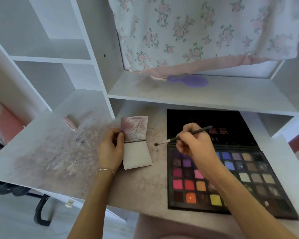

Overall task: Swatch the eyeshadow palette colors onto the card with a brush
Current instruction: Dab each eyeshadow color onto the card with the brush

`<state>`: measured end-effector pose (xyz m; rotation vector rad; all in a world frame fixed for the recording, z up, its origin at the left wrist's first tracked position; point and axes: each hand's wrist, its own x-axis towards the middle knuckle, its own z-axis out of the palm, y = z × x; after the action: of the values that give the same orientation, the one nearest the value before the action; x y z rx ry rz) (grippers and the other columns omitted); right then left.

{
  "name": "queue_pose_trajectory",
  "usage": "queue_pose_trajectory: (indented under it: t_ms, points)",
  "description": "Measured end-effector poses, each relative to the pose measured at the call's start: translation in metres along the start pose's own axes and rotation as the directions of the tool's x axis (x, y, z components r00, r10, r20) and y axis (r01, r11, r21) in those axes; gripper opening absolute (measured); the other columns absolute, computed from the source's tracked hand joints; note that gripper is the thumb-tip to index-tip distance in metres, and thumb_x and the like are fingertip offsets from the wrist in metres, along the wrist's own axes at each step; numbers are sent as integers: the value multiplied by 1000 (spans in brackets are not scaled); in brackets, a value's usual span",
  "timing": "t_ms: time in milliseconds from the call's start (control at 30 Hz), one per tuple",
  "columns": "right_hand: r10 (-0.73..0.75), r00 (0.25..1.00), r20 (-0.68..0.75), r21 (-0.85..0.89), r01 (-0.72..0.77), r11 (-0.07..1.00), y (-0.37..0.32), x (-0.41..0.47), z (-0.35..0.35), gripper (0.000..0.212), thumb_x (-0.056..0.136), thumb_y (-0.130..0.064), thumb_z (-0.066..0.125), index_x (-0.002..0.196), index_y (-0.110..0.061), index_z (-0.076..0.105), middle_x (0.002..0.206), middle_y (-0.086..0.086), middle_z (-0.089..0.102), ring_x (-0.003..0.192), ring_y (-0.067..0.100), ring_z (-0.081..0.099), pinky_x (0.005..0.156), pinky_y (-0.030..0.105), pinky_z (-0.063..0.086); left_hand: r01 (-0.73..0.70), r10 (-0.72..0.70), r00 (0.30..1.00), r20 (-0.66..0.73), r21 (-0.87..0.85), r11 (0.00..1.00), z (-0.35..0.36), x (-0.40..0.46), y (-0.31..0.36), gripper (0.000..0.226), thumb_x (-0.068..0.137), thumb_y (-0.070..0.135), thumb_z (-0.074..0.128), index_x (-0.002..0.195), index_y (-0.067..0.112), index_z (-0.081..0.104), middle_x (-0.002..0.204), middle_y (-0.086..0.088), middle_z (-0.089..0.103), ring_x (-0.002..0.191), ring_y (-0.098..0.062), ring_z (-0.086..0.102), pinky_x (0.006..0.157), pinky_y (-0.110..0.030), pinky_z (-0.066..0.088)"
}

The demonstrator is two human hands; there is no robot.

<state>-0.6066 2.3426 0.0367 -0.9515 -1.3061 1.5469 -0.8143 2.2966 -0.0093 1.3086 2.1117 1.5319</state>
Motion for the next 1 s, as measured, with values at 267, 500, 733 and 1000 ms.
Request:
queue_pose_trajectory:
  t_ms: [267, 500, 733, 1000]
  points:
    - [-266, 957, -116, -187, 242, 952, 10, -50, -61, 23, 91, 1, 39, 85, -9, 60, 66, 1, 65, 59, 12, 58, 55, 19, 47, -38, 39, 997, 71, -26, 999, 30, -30, 23, 5, 87, 6, 54, 91, 9, 54, 77, 2, 56, 67, -12, 51, 60, -18, 36]
    - [-334, 924, -188, -297, 271, 916, 12, -62, -80, 30, 86, 11, 48, 80, -17, 55, 71, -8, 61, 66, 1, 57, 60, 10, 46, 15, -10, 997, 75, -70, 997, 53, -38, 40, 6, 88, 6, 52, 90, 11, 49, 73, 9, 51, 66, -2, 48, 58, -2, 36]
    - [-260, 957, -130, -244, 223, 944, 13, -44, -77, 22, 91, 6, 41, 86, -7, 57, 64, 4, 63, 58, 7, 58, 55, 14, 47, 7, 0, 996, 86, -72, 997, 65, -40, 42, 8, 87, 9, 55, 87, 17, 51, 72, 13, 54, 66, -1, 51, 56, -3, 36]
    - [-171, 980, -103, -250, 141, 958, 15, -19, -54, 24, 92, 1, 42, 77, -14, 53, 57, 1, 63, 52, 5, 57, 54, 15, 46, -39, 55, 974, 219, -77, 996, 46, -27, 37, 20, 83, 12, 61, 83, 32, 60, 80, 20, 62, 73, 6, 58, 66, -4, 43]
